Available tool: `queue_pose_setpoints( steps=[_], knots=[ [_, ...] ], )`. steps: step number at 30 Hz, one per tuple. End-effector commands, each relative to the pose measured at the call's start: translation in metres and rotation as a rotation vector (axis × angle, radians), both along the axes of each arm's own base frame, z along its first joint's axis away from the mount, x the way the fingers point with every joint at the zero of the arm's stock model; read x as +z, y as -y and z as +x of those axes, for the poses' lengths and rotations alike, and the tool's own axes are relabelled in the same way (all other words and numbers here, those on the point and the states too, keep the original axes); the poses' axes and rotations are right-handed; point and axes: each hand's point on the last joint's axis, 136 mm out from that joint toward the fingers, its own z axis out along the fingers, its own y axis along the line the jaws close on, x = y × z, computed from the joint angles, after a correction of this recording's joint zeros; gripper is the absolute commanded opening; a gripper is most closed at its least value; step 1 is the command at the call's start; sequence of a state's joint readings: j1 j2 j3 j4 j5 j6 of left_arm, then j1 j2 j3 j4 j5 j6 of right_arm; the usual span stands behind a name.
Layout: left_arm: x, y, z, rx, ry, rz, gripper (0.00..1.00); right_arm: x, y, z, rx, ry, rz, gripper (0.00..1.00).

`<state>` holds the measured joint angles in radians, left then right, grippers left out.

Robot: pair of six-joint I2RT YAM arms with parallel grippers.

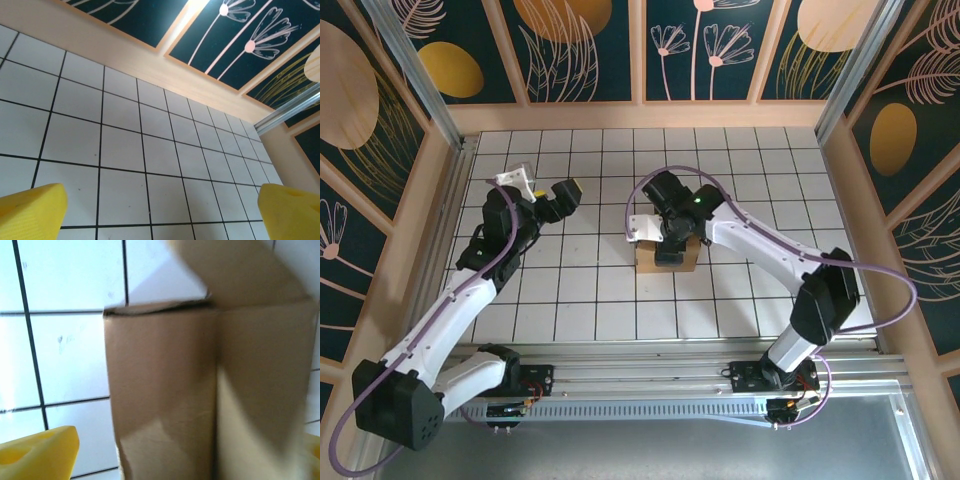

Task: Fold the paper box

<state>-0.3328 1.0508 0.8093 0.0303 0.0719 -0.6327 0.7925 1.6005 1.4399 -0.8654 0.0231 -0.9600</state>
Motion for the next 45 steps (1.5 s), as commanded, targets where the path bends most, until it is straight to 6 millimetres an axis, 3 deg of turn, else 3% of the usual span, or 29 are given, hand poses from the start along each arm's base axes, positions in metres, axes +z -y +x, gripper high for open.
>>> queue_pose_setpoints(
  steps=[1,5,7,9,11,12,14,18,22,26,35,45],
  knots=[
    [-0.002,0.015,0.003,-0.092,0.01,0.009,0.98,0.05,-0.017,0.005,0.002,0.078,0.214,0.92],
    [-0.014,0.035,-0.004,-0.203,-0.045,0.057,0.94,0.114,-0.016,0.016,-0.158,0.111,0.544,0.92],
    [-0.008,0.049,-0.012,-0.266,-0.036,0.092,0.93,0.148,0.003,0.028,-0.361,0.062,0.777,0.89],
    [-0.005,0.062,-0.024,-0.339,-0.032,0.134,0.92,0.158,0.037,0.031,-0.559,-0.064,0.967,0.83],
    [-0.005,0.07,-0.035,-0.393,-0.049,0.18,0.89,0.149,0.074,0.026,-0.701,-0.176,1.073,0.81],
    [-0.015,0.07,-0.039,-0.406,-0.084,0.21,0.88,0.141,0.087,0.021,-0.736,-0.213,1.099,0.81],
    [-0.013,0.073,-0.045,-0.428,-0.12,0.267,0.85,0.119,0.115,0.011,-0.806,-0.272,1.142,0.82],
    [-0.024,0.088,-0.057,-0.473,-0.216,0.333,0.82,0.084,0.149,0.007,-0.906,-0.379,1.187,0.78],
    [-0.024,0.113,-0.067,-0.541,-0.26,0.261,0.81,0.072,0.145,0.006,-0.857,-0.43,1.194,0.72],
    [-0.036,0.118,-0.064,-0.516,-0.31,0.287,0.75,0.06,0.138,0.008,-0.832,-0.455,1.177,0.62],
    [-0.064,0.138,-0.067,-0.583,-0.361,0.28,0.66,0.045,0.114,0.013,-0.728,-0.381,1.045,0.61],
    [-0.072,0.149,-0.064,-0.614,-0.38,0.251,0.43,0.031,0.108,0.017,-0.754,-0.36,0.942,0.45]
  ],
)
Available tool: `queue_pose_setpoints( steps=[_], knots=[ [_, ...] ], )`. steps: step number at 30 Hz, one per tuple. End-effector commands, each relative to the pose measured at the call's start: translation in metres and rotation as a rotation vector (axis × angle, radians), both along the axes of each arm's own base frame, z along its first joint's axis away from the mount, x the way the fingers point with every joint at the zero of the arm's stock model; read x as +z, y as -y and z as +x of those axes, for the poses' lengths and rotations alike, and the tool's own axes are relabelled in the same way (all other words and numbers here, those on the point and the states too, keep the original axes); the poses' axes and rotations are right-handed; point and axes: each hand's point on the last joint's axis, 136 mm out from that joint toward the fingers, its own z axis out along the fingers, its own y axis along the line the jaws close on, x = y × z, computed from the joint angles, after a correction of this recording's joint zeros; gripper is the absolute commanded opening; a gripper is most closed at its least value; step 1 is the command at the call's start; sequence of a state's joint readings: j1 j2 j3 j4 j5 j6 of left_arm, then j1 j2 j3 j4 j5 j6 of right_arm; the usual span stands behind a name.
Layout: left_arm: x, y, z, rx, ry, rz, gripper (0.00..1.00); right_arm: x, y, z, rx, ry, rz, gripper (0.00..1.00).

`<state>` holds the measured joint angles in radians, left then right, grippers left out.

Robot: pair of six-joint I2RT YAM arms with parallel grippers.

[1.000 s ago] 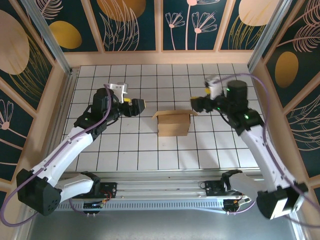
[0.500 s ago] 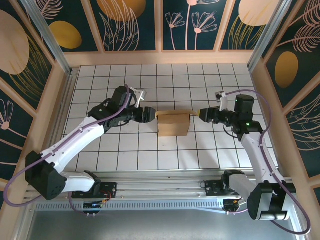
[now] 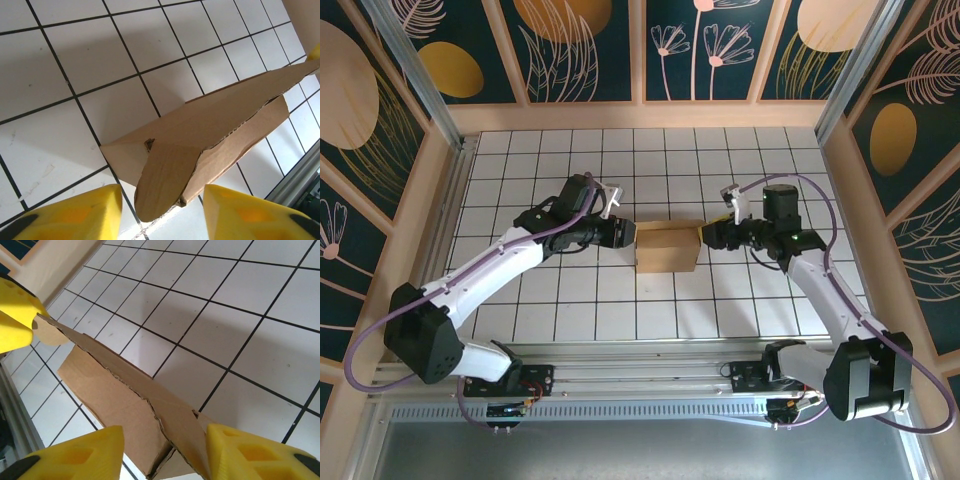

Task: Fold the paper box

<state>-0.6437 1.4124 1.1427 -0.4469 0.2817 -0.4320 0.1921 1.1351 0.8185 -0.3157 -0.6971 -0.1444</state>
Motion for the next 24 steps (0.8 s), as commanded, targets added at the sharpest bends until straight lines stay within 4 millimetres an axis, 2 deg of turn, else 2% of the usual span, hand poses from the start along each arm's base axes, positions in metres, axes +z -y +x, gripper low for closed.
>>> queue_pose_setpoints(
  steps=[1,5,7,12,20,24],
  knots=[
    [0.003,0.008,-0.002,-0.022,-0.009,-0.031,0.42,0.009,0.005,0.004,-0.03,0.04,-0.039,0.43],
    [0.001,0.01,-0.005,-0.036,-0.023,-0.041,0.28,0.006,0.008,0.005,-0.07,0.027,-0.042,0.32],
    [0.001,0.012,-0.005,-0.038,-0.03,-0.046,0.25,0.005,0.01,0.008,-0.103,0.014,-0.044,0.26],
    [0.003,0.017,-0.008,-0.045,-0.048,-0.074,0.15,0.006,0.01,0.013,-0.163,-0.002,-0.04,0.23],
    [0.001,0.021,-0.01,-0.04,-0.064,-0.083,0.04,0.012,-0.001,0.006,-0.173,0.009,-0.048,0.18],
    [-0.003,0.021,-0.009,-0.029,-0.068,-0.074,0.03,0.018,-0.005,0.003,-0.176,0.027,-0.044,0.17]
  ],
)
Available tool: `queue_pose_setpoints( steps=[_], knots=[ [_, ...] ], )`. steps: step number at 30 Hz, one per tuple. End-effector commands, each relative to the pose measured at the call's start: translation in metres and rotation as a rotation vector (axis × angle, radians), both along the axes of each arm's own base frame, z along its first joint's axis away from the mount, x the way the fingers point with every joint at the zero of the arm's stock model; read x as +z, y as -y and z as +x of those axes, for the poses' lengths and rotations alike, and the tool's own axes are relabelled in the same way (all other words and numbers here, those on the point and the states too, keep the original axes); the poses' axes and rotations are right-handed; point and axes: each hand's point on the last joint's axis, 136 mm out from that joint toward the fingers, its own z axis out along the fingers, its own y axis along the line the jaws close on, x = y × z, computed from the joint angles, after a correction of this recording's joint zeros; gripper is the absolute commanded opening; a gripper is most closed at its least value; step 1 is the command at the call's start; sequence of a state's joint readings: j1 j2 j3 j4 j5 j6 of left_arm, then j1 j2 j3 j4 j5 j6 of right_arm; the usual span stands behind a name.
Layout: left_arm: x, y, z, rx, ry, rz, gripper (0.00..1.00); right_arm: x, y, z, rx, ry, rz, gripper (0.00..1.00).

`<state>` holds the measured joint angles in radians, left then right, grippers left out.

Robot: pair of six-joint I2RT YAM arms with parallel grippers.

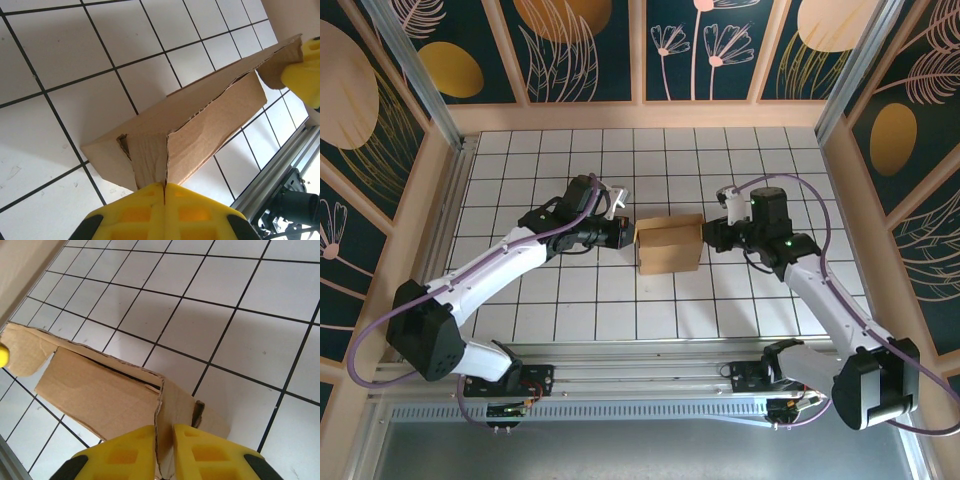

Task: Fold the paper box

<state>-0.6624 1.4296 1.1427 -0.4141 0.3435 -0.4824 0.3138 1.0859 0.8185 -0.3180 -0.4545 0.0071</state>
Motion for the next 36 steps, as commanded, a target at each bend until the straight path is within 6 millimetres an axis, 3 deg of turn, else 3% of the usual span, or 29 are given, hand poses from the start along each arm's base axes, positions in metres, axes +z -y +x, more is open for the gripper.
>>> queue_pose_setpoints(
  steps=[1,6,14,36],
  knots=[
    [-0.005,0.005,-0.001,0.003,-0.021,-0.013,0.03,0.02,-0.001,0.001,-0.029,0.054,0.019,0.16],
    [-0.004,0.005,0.002,0.016,-0.017,-0.019,0.03,0.021,-0.005,-0.004,-0.026,0.053,0.034,0.14],
    [-0.006,0.008,0.001,0.013,-0.021,-0.036,0.03,0.0,-0.005,-0.007,-0.036,0.023,0.012,0.14],
    [-0.016,0.009,-0.003,0.009,-0.052,-0.045,0.04,-0.02,-0.005,-0.008,-0.117,-0.052,0.061,0.14]
  ],
)
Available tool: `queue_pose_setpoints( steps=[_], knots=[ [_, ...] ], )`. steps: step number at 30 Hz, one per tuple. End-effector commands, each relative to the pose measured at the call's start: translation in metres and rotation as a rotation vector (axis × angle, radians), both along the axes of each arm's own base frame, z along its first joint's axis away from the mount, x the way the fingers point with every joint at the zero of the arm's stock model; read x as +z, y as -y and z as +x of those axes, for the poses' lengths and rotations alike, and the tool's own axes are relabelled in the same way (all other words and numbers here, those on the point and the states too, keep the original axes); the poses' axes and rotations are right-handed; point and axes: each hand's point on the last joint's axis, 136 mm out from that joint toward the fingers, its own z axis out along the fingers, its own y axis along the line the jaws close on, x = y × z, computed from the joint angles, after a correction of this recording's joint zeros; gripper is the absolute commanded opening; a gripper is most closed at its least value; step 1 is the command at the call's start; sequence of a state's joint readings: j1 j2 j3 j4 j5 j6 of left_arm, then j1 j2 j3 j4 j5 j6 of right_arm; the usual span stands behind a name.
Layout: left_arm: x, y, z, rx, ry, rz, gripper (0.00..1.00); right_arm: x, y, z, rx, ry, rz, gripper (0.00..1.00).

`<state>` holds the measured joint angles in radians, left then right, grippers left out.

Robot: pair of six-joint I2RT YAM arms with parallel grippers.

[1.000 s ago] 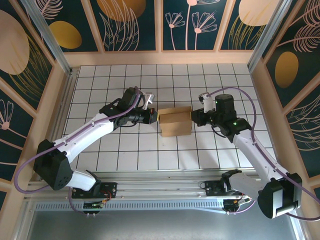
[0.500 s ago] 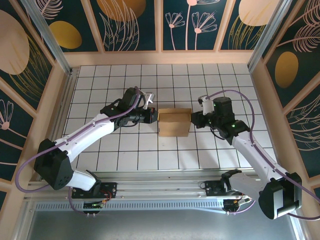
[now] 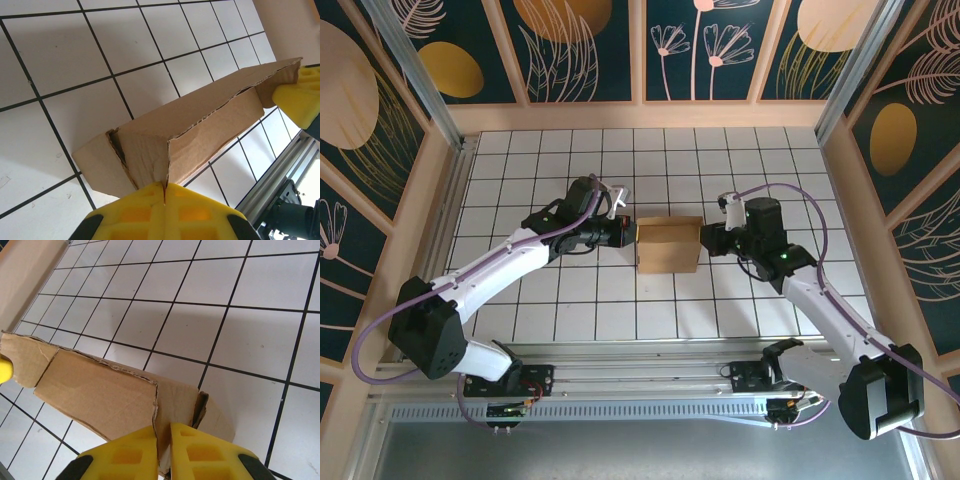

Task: Fold the paper box

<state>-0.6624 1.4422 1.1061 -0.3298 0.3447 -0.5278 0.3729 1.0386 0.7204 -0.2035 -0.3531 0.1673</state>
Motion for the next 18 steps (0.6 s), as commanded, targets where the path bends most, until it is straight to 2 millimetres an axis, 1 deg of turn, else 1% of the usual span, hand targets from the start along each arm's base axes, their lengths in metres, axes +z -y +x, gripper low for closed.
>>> queue_pose_setpoints(
  steps=[1,8,11,18],
  knots=[
    [-0.01,0.0035,-0.0094,-0.02,-0.048,-0.009,0.03,-0.0106,-0.0024,-0.007,-0.006,-0.036,0.004,0.14],
    [-0.0096,0.0022,-0.0081,-0.012,-0.04,-0.003,0.04,-0.0162,0.0012,-0.0097,-0.012,-0.035,-0.029,0.14],
    [-0.013,0.0018,-0.0071,-0.006,-0.045,0.003,0.04,-0.014,0.0007,-0.0096,-0.008,-0.032,-0.033,0.14],
    [-0.0093,0.0037,-0.0057,-0.001,-0.039,-0.017,0.04,-0.0121,-0.0004,-0.0102,-0.002,-0.027,-0.035,0.14]
  ],
)
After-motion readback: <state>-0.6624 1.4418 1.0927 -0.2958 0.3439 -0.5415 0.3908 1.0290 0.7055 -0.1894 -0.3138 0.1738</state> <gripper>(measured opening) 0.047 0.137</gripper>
